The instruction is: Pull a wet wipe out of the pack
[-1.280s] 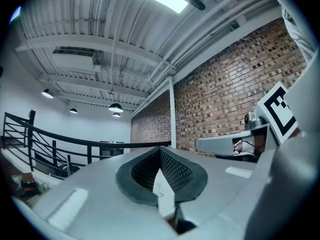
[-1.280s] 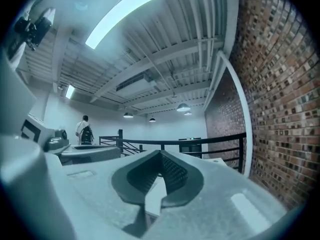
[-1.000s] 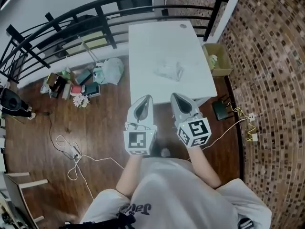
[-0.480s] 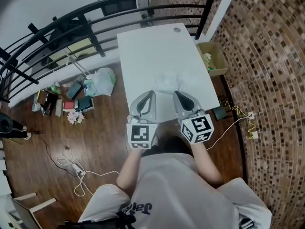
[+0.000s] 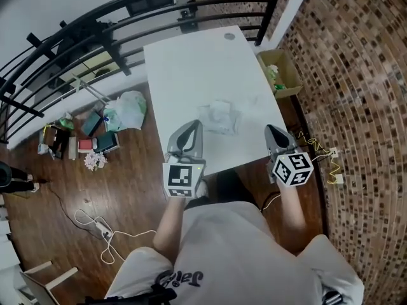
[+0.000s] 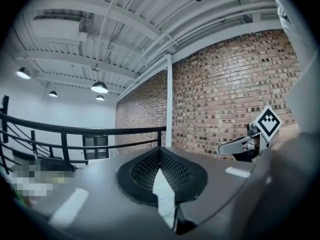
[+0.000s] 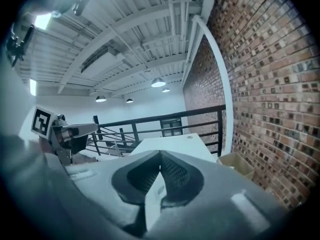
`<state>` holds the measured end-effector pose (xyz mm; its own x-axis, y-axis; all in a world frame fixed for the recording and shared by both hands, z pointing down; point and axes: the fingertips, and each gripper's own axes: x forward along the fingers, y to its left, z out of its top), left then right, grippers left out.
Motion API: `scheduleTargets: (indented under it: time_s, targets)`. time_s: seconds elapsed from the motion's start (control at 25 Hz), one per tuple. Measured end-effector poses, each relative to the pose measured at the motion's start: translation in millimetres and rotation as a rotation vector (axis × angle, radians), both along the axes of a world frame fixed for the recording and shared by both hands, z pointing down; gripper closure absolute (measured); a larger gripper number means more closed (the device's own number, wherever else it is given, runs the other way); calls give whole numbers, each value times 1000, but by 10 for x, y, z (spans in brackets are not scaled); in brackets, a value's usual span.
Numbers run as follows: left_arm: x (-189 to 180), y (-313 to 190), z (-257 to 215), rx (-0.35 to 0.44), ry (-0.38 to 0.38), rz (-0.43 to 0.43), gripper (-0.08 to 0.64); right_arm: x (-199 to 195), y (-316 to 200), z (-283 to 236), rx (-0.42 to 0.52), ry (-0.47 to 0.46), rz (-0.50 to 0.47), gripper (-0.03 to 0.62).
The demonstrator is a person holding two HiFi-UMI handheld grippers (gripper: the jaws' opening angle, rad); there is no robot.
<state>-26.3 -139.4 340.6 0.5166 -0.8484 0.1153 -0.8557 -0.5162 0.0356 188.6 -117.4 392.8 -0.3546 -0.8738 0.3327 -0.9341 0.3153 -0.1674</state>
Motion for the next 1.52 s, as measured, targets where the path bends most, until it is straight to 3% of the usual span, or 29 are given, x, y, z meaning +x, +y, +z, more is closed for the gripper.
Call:
scheduleTargets:
  time_s: [0.28,0.48,0.76,1.0,1.28,1.4,1.52]
  targets:
    - [224,-322,159,-32,2,18,546,1043,-381,-264,2,118,-17,601]
    - [230,-452,388,-75,-1,6,546,1199,-797,-669,53,293,-173,601]
    - [154,-508,680,-145,-5,-20,546,515,-1216,-872,84,524,-636,600]
    - [3,-539,916,-164,-28,-55,546,-177,-1411,-701,57,695,-935,585]
    - [-148,-487,1175,-208,-54,-83,546,-913,-1287,-28,-26,707,-1172,546]
    - [-196,-486,1254,-225,-76,-83,546,-1186,-1213,307,-52,649,-1240,546]
    - [-201,-485,1313,-234,-78,-71,546,-1343,-1115,672,-98,686,-1295,539]
